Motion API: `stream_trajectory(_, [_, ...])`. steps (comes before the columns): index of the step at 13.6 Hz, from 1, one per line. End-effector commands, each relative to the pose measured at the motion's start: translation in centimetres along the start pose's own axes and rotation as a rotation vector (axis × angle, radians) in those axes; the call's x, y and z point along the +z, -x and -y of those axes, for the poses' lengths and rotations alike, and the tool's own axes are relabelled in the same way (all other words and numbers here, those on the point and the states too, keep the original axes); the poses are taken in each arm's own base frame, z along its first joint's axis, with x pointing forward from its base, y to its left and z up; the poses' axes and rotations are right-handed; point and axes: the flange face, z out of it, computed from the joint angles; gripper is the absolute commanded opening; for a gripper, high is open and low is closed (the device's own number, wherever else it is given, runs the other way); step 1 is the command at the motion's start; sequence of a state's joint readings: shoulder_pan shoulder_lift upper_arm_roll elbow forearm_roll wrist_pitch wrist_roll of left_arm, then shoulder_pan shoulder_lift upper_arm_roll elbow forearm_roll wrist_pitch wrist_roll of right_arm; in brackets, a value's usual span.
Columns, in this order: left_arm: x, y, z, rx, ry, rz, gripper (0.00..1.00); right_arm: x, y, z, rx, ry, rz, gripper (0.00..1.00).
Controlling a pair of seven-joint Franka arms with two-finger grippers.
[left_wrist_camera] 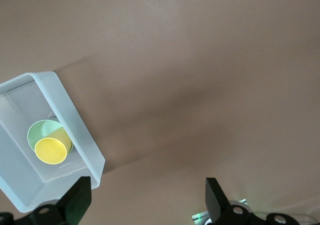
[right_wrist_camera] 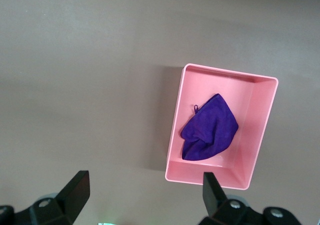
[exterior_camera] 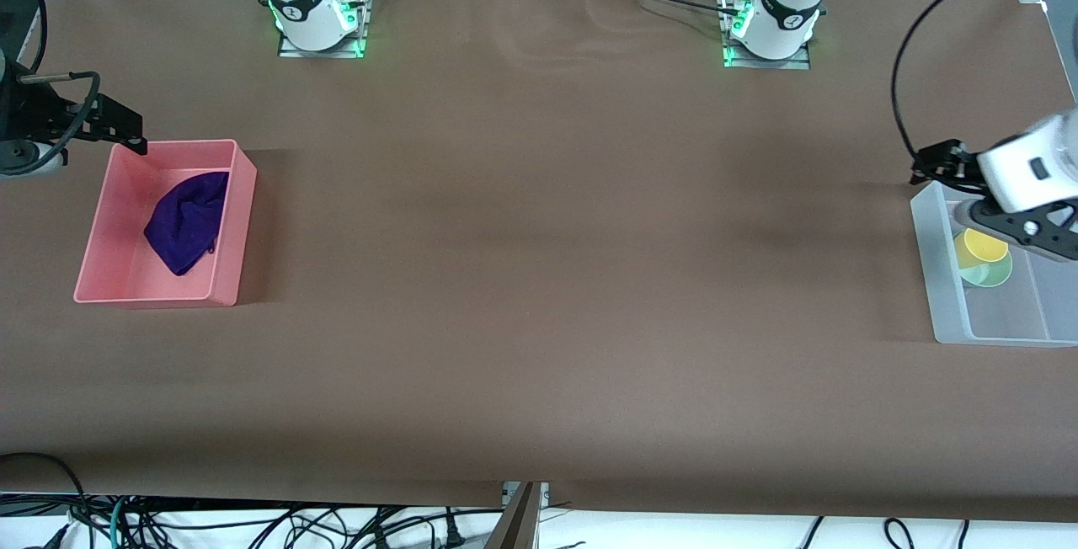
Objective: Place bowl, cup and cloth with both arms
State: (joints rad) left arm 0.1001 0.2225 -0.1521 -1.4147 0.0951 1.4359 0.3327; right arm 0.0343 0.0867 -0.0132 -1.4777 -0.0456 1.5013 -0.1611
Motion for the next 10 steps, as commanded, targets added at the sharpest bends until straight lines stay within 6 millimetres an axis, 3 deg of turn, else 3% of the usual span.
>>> stream_trajectory(1, [-0.5,3.2,-2.6,-0.145,0.014,-0.159,1.00,-0.3,0.1,-0.1,0.008,0.004,0.002,1.00])
stream_trajectory(4, [-0.6,3.7,-5.0,-0.318,0.014,-0.238,1.00,-0.3,0.1,-0.1,0.008,0.004,0.000,1.00])
stream_trajectory(10, [-0.1,4.3,-4.7,-0.327,0.032,-0.180,1.00,-0.3,0.1,-0.2,0.011,0.003,0.002,1.00])
